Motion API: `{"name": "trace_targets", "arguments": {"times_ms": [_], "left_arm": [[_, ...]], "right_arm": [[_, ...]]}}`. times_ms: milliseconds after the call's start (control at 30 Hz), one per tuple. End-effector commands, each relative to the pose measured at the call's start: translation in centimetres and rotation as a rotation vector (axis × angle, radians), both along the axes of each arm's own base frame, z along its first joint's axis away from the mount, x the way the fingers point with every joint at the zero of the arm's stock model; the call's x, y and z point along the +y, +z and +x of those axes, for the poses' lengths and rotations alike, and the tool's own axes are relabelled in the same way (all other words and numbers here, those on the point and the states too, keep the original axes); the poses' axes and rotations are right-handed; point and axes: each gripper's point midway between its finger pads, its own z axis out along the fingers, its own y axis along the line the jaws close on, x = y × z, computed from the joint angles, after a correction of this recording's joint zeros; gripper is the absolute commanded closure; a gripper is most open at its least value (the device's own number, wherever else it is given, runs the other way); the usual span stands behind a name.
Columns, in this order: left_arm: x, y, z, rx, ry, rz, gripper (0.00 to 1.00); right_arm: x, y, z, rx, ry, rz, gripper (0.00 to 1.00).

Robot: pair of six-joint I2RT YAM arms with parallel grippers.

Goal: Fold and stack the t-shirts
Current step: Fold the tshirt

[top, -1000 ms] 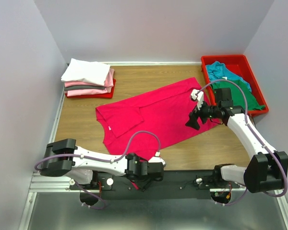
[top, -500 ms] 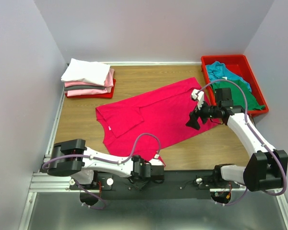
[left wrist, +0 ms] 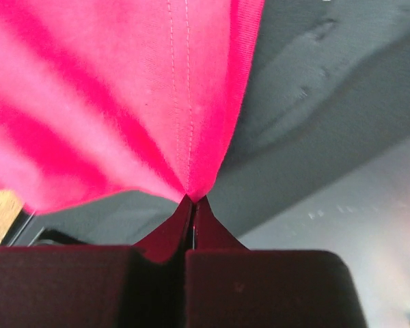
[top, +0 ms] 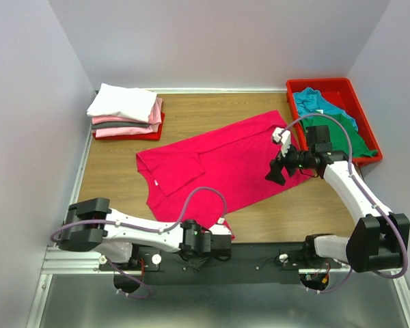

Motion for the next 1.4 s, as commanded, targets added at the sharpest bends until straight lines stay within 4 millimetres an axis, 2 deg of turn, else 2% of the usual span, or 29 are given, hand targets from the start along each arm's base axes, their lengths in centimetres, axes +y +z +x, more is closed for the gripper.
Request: {"name": "trace_targets", "arguments": {"times_ms": [0,133,200,233,367,500,633,800,933,1033,1100,1200,1300,1367], "left_arm": [[-0.9,3.2,0.1,-0.002,0.055,-0.091,1.00],[-0.5,5.4,1.0,0.042,0.162,-0.194,1.00],[-0.3,6.2,1.0,0.074,0.201,-0.238,1.00],[-0.3,7.3,0.6,0.111,0.209,-0.285,1.00],[1.1,9.1,1.4,0.121,0.271,-0.314,1.00],[3.1,9.3,1.2,0.136,0.274,-0.273,1.00],[4.4,9.4,-0.1,0.194,0.261,-0.271,1.00],[4.5,10.5,-0.8,0.233,0.265,-0.333,1.00],[4.6,10.7,-1.0,0.243,0.282,-0.351,1.00],[4.7,11.1,-1.1,0.252,0.294,-0.377,1.00],[4.8,11.1,-1.1,0.253,0.303,-0.381,1.00],[4.7,11.3,-1.1,0.254,0.304,-0.392,1.00],[4.8,11.5,-1.1,0.251,0.306,-0.407,1.00],[4.8,11.5,-1.0,0.244,0.306,-0.413,1.00]], "right_arm": [[-1.2,-1.6,-0.2,0.010,0.012,-0.075,0.02],[-2.3,-1.6,0.1,-0.021,0.044,-0.169,0.02],[-2.9,-1.4,0.5,-0.030,0.037,-0.205,0.02],[-3.1,-1.3,0.5,-0.031,0.036,-0.214,0.02],[-3.7,-1.2,0.8,-0.039,0.032,-0.251,0.02],[-4.7,-2.1,0.3,-0.056,0.079,-0.329,0.03],[-7.4,-4.4,-1.0,-0.095,0.207,-0.525,0.04],[-9.4,-5.2,-1.1,-0.145,0.335,-0.667,0.07],[-10.5,-5.7,-1.0,-0.102,0.375,-0.719,0.13],[-12.2,-5.6,-1.4,-0.065,0.384,-0.749,0.18],[-12.8,-5.5,-2.3,-0.042,0.402,-0.749,0.18],[-15.9,-5.5,-3.5,-0.008,0.389,-0.765,0.19],[-17.3,-6.0,-4.3,0.021,0.392,-0.766,0.25],[-17.5,-6.6,-4.7,0.036,0.415,-0.759,0.30]]}}
